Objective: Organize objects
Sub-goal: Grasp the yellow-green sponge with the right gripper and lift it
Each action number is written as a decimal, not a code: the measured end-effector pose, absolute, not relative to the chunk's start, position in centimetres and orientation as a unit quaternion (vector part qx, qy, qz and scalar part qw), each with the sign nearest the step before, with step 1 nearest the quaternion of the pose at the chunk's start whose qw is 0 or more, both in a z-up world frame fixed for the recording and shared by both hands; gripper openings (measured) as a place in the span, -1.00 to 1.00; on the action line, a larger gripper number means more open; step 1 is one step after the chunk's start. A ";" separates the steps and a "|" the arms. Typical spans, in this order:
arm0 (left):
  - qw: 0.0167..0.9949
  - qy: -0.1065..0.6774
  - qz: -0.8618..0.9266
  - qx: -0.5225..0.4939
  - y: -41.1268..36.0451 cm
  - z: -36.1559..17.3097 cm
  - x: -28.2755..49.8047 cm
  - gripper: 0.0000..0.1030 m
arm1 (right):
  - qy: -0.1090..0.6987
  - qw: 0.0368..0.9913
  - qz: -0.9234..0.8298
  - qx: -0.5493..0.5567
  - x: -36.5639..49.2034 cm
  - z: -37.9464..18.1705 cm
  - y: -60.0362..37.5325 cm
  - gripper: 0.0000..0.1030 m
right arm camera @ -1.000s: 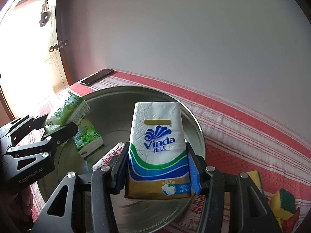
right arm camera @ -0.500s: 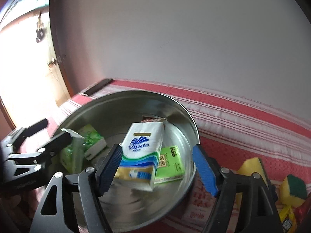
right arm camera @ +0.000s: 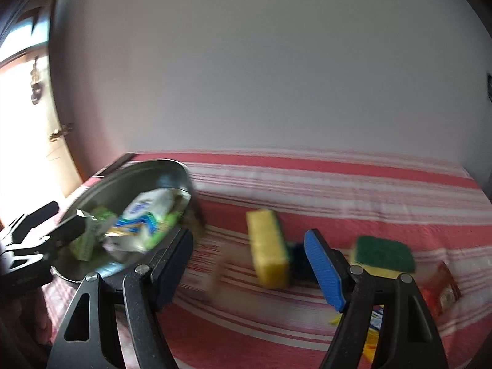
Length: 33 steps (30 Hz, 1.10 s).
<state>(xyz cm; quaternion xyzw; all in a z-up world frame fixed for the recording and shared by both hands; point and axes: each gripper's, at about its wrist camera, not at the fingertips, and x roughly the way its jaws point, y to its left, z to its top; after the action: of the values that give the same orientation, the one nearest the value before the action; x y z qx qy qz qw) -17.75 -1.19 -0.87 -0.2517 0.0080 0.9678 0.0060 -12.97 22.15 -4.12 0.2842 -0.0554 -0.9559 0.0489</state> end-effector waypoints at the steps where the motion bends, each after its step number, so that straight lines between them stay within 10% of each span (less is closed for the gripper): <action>1: 0.008 0.016 0.967 -0.253 -0.5 -1.0 -17.9 0.93 | -0.055 0.048 -0.955 0.289 -13.3 -4.4 22.2 0.49; 13: 0.008 0.024 0.965 -0.261 0.4 -1.7 -18.3 0.93 | 0.029 0.006 -0.940 0.339 -16.9 -6.8 20.4 0.44; 17: 0.011 0.029 0.965 -0.259 0.9 -1.6 -18.2 0.93 | 0.024 0.006 -0.935 0.353 -17.0 -7.4 20.8 -0.35; 33: 0.101 0.068 0.954 -0.272 11.3 -2.5 -18.0 0.93 | -0.055 -0.103 -0.961 0.251 -7.6 -4.3 31.7 -0.38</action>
<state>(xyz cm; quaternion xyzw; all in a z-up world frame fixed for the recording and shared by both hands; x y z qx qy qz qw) -17.98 11.29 -2.48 -0.2725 0.0683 0.9544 0.1011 -7.62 31.72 -4.28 0.2511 -0.0546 -0.9609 -0.1035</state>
